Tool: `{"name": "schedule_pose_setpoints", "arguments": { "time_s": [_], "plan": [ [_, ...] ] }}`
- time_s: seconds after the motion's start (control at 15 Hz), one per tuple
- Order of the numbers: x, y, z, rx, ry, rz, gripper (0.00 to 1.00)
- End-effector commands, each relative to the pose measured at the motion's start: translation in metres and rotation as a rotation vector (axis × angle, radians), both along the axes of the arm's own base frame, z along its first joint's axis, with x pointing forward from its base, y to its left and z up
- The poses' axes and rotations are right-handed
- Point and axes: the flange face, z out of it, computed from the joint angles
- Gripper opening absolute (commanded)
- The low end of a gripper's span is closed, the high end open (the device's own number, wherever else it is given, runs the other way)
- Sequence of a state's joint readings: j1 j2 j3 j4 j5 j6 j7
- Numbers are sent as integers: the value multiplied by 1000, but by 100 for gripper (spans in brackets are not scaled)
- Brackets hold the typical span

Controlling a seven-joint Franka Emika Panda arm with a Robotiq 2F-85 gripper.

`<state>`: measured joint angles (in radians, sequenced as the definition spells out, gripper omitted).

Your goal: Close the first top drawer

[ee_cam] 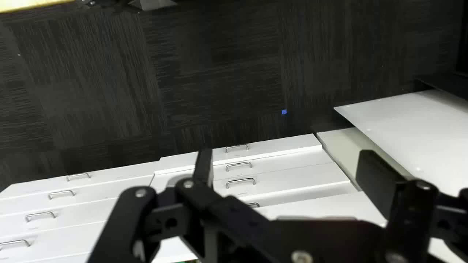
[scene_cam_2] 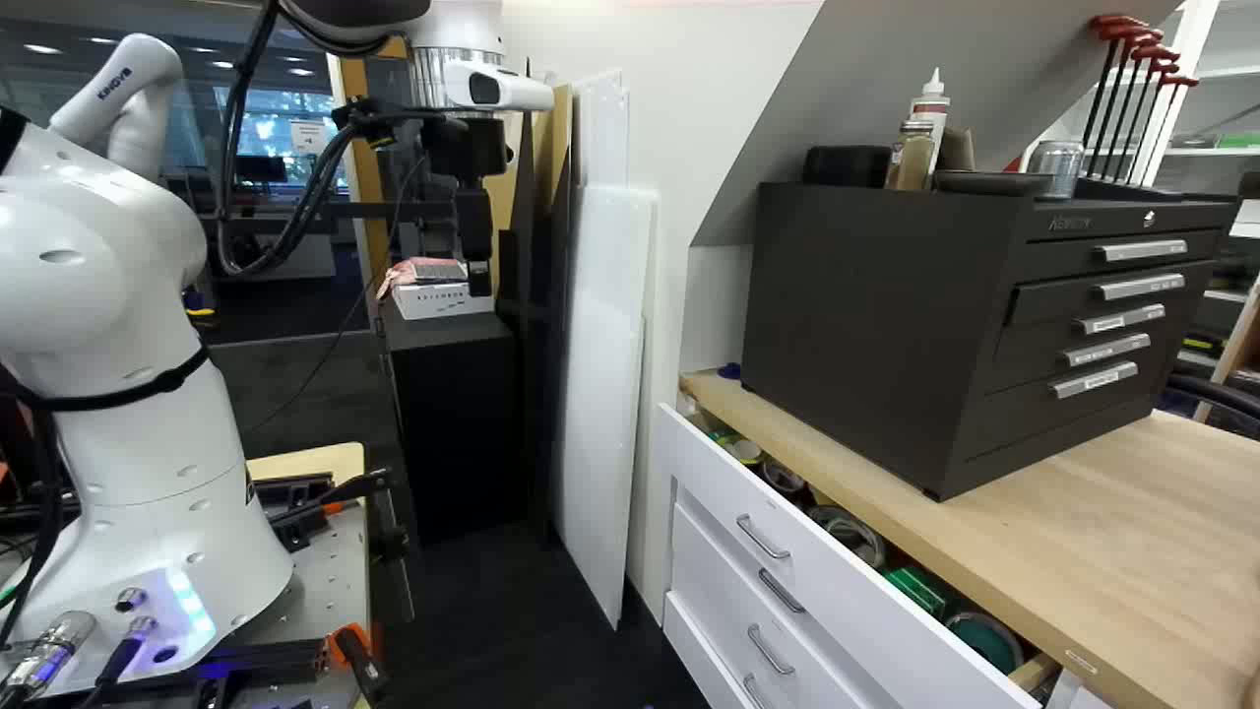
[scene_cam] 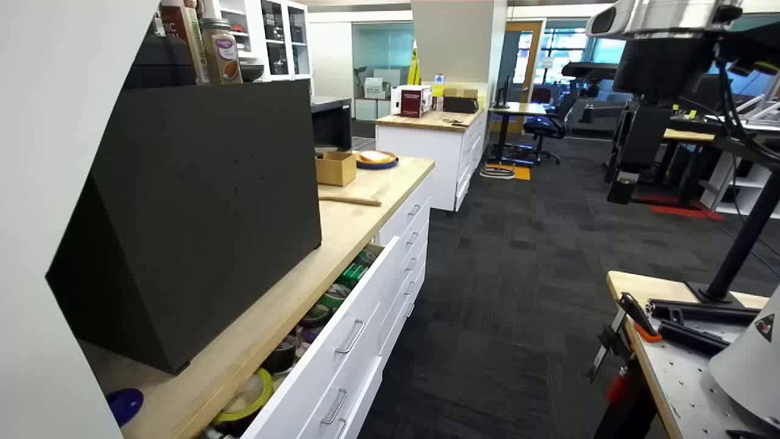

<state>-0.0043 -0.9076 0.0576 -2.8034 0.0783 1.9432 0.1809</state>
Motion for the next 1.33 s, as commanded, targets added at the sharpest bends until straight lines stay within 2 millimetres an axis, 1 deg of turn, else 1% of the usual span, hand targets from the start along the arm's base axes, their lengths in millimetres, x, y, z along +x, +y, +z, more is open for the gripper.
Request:
{"name": "schedule_pose_setpoints", "arguments": {
  "time_s": [0.0, 0.2, 0.8, 1.07, 1.27],
  "plan": [
    [0, 0, -2, 0, 7, 0, 100],
    [0, 0, -6, 0, 17, 0, 100],
    [0, 0, -7, 0, 20, 0, 100],
    [10, 1, -17, -27, 35, 2, 100],
    [25, 1, -37, -57, 54, 7, 100]
  ]
}}
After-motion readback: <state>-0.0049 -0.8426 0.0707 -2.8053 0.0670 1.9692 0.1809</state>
